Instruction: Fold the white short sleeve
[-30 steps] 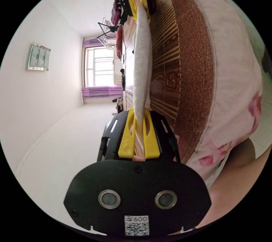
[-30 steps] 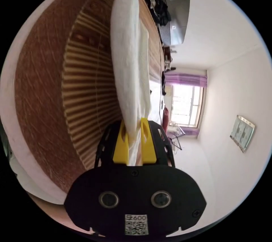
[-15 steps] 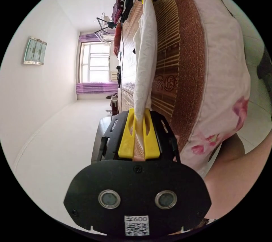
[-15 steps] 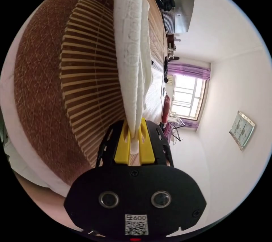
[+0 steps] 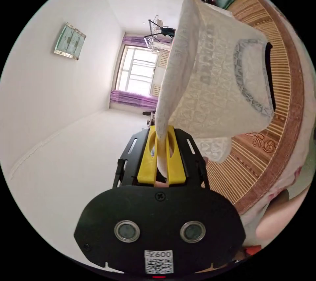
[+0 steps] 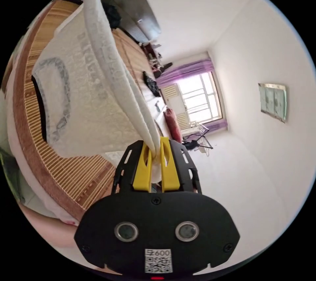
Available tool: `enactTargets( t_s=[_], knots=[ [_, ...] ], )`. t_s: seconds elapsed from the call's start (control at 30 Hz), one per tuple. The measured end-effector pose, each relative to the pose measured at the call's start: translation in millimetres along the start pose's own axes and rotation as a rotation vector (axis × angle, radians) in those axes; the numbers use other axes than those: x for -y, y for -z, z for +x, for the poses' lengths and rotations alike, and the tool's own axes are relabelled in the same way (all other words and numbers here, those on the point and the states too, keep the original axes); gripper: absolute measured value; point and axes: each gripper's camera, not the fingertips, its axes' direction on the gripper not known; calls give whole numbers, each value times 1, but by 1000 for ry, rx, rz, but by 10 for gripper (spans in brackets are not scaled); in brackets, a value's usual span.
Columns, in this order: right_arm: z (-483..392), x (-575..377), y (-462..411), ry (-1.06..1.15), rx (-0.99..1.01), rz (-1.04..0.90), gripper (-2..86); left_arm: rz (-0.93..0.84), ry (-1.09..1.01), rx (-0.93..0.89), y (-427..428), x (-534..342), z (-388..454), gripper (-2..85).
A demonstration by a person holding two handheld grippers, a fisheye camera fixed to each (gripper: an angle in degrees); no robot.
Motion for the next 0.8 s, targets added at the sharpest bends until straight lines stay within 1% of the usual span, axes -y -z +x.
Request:
enactTargets(
  t_s=[0.07,0.13,0.17,0.2,0.27,0.3,0.37,0.43,0.47,0.5,0.53,0.57,0.6,0.63,0.67,0.7,0.73,0.77,0.8],
  knots=[
    [24,15,44,10,-47,33,-8,2,22,49,14,22,-24,25],
    [34,20,82,49,-31,58,-8,-6,26,59,30,38,-42,27],
    [37,22,110,93,31,61,-8,-50,10,-12,39,48,-50,28],
    [38,23,124,117,68,51,-8,-93,-14,-124,54,56,-56,29],
    [36,24,182,222,192,6,-8,-92,-55,-234,88,60,-56,31],
    [35,24,199,244,208,6,-8,-75,-110,-238,115,60,-53,31],
    [36,25,266,318,259,46,-8,-73,-172,-232,154,61,-55,33],
    [46,36,304,356,323,42,-8,-88,-203,-290,186,69,-69,33],
    [54,49,320,388,382,24,-8,-86,-227,-367,203,76,-82,34],
    [59,56,326,400,420,14,-8,-85,-243,-448,213,86,-96,35],
    [69,72,329,418,515,-17,-8,-87,-251,-487,216,92,-102,35],
    [78,92,322,423,635,-68,-8,-99,-283,-568,216,105,-111,35],
    [81,102,317,433,703,-101,-8,-114,-315,-648,209,120,-118,36],
    [84,124,301,463,844,-166,-8,-122,-334,-686,202,127,-120,36],
    [85,147,278,465,973,-217,-8,-126,-378,-766,186,142,-123,36],
    [84,158,264,464,1026,-247,-8,-129,-390,-849,160,159,-125,36],
    [75,180,231,462,1107,-314,-8,-140,-393,-894,144,168,-124,35],
    [62,201,192,455,1155,-378,-8,-160,-392,-977,107,186,-118,35],
    [53,211,171,446,1167,-409,-8,-175,-381,-1049,67,203,-107,35]
  ],
)
